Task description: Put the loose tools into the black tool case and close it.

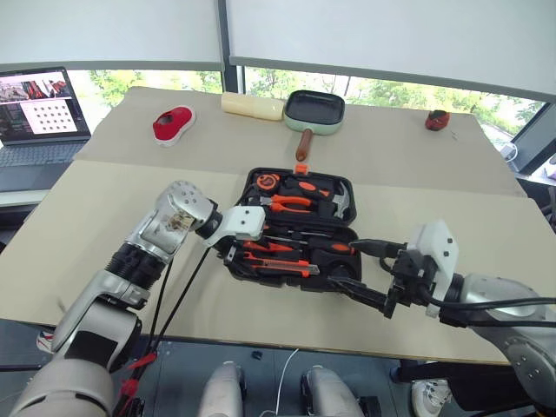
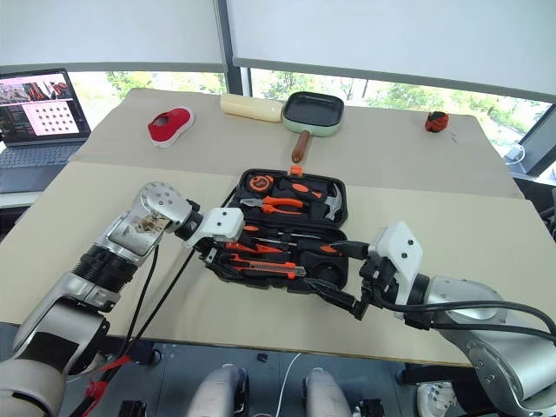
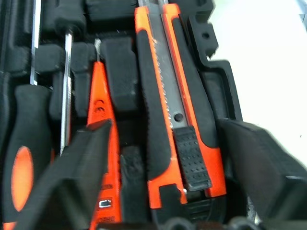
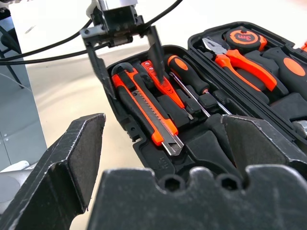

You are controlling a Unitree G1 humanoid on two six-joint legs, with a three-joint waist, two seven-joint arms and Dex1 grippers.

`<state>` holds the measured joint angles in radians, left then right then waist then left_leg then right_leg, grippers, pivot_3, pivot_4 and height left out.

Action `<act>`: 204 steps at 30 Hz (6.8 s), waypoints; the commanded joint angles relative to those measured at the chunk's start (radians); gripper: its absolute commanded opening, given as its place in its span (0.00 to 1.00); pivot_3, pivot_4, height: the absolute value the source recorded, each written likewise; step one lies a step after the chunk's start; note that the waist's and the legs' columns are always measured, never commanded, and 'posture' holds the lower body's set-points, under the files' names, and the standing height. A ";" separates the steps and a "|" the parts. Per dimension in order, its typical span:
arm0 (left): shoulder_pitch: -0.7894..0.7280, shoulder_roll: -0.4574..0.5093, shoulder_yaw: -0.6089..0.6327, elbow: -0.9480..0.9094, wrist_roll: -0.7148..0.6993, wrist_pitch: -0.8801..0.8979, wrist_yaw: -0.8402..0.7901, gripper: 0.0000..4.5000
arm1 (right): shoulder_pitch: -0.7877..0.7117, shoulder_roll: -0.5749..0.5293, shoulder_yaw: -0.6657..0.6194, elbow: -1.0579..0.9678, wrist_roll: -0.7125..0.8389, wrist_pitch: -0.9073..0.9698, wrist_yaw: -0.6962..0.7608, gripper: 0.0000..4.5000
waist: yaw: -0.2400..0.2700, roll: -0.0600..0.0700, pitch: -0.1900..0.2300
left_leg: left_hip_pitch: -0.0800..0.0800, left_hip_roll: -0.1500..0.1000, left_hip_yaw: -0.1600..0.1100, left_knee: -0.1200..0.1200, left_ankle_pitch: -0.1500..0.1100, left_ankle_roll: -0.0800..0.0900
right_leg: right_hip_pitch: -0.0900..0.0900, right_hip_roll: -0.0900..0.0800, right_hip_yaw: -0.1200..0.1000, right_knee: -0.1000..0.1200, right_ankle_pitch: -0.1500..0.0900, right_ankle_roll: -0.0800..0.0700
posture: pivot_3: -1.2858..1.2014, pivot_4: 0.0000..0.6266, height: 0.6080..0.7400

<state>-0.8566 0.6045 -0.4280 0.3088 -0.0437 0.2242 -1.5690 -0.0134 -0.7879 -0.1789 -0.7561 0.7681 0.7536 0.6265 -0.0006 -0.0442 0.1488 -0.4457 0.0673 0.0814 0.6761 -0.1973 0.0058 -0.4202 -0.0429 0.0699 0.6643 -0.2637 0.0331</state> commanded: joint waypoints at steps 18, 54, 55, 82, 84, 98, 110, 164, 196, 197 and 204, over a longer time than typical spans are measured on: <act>-0.003 0.090 0.071 -0.005 -0.054 -0.081 -0.045 0.00 | -0.016 -0.004 -0.010 -0.009 -0.003 -0.014 0.001 1.00 | -0.002 0.000 0.000 | 0.000 0.000 0.000 0.000 0.000 0.000 | 0.000 0.000 0.000 0.000 0.000 0.000 | 0.52 0.24 1.00; -0.034 -0.098 -0.050 0.050 0.095 -0.259 0.026 0.00 | -0.006 -0.006 -0.011 -0.019 -0.010 -0.013 -0.001 1.00 | -0.001 0.001 0.000 | 0.000 0.000 0.000 0.001 0.000 0.000 | 0.000 0.000 0.000 0.000 0.000 0.000 | 0.52 0.24 1.00; -0.032 -0.100 -0.059 0.061 0.105 -0.275 0.028 0.00 | -0.002 -0.006 -0.014 -0.021 -0.009 -0.012 -0.004 1.00 | 0.000 0.001 0.000 | 0.000 0.000 0.000 0.001 0.000 0.000 | 0.000 0.000 0.000 0.000 0.000 0.000 | 0.52 0.24 1.00; -0.053 -0.108 0.001 0.046 0.041 -0.246 0.012 0.00 | 0.038 -0.021 -0.033 -0.028 -0.005 -0.021 -0.001 1.00 | 0.007 0.002 -0.002 | 0.008 0.000 -0.001 0.000 -0.001 0.001 | 0.012 -0.001 -0.001 -0.004 0.000 0.001 | 0.52 0.24 1.00; -0.027 -0.073 -0.016 0.016 0.059 -0.284 -0.012 0.00 | 0.032 -0.022 -0.024 -0.027 -0.010 -0.022 0.003 1.00 | 0.006 0.003 -0.002 | 0.007 0.000 -0.001 0.000 -0.001 0.001 | 0.011 0.000 -0.001 -0.004 0.000 0.001 | 0.52 0.24 1.00; 0.008 -0.055 -0.088 0.119 0.185 -0.454 0.038 0.00 | 0.027 -0.012 -0.011 -0.024 -0.019 -0.022 -0.003 1.00 | 0.004 0.003 -0.002 | 0.008 0.000 -0.001 0.000 -0.001 0.001 | 0.012 -0.001 -0.001 -0.004 0.000 0.000 | 0.52 0.24 1.00; 0.011 -0.041 0.123 -0.005 -0.088 -0.093 0.036 0.12 | 0.247 -0.022 -0.259 -0.063 -0.030 -0.002 -0.027 1.00 | 0.011 0.003 -0.002 | 0.008 0.000 -0.001 0.000 -0.001 0.001 | 0.013 -0.001 -0.001 -0.006 0.000 0.001 | 0.52 0.24 1.00; 0.326 0.241 0.315 -0.556 -0.447 0.264 0.116 1.00 | -0.165 -0.086 0.124 0.253 -0.248 -0.054 0.289 0.01 | -0.012 0.007 0.001 | 0.011 0.000 -0.001 -0.007 -0.002 0.002 | 0.012 0.000 0.000 -0.008 -0.004 0.000 | 0.52 0.24 1.00; 0.319 0.231 0.299 -0.539 -0.425 0.230 0.141 1.00 | -0.266 -0.034 0.315 0.227 -0.486 -0.121 0.261 0.01 | -0.011 0.004 0.001 | 0.014 0.000 0.001 -0.007 -0.002 0.002 | 0.013 -0.001 0.000 -0.007 -0.004 -0.001 | 0.52 0.24 1.00; 0.319 0.230 0.298 -0.536 -0.423 0.227 0.140 1.00 | -0.267 -0.031 0.320 0.225 -0.485 -0.114 0.259 0.01 | -0.011 0.004 0.001 | 0.014 0.000 0.001 -0.007 -0.002 0.002 | 0.013 -0.001 0.000 -0.007 -0.004 -0.001 | 0.52 0.24 1.00; 0.305 0.224 0.290 -0.516 -0.417 0.212 0.138 1.00 | -0.255 -0.012 0.362 0.253 -0.511 -0.099 0.247 0.01 | -0.011 0.004 0.001 | 0.014 0.000 0.001 -0.007 -0.002 0.002 | 0.013 -0.001 0.000 -0.007 -0.004 -0.001 | 0.52 0.24 1.00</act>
<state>-0.5248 0.8299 -0.1431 -0.2039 -0.4667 0.4575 -1.4287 -0.2691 -0.8025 0.1875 -0.4970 0.2569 0.6459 0.8809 -0.0116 -0.0401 0.1496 -0.4321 0.0672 0.0828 0.6687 -0.1997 0.0080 -0.4072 -0.0436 0.0699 0.6571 -0.2681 0.0319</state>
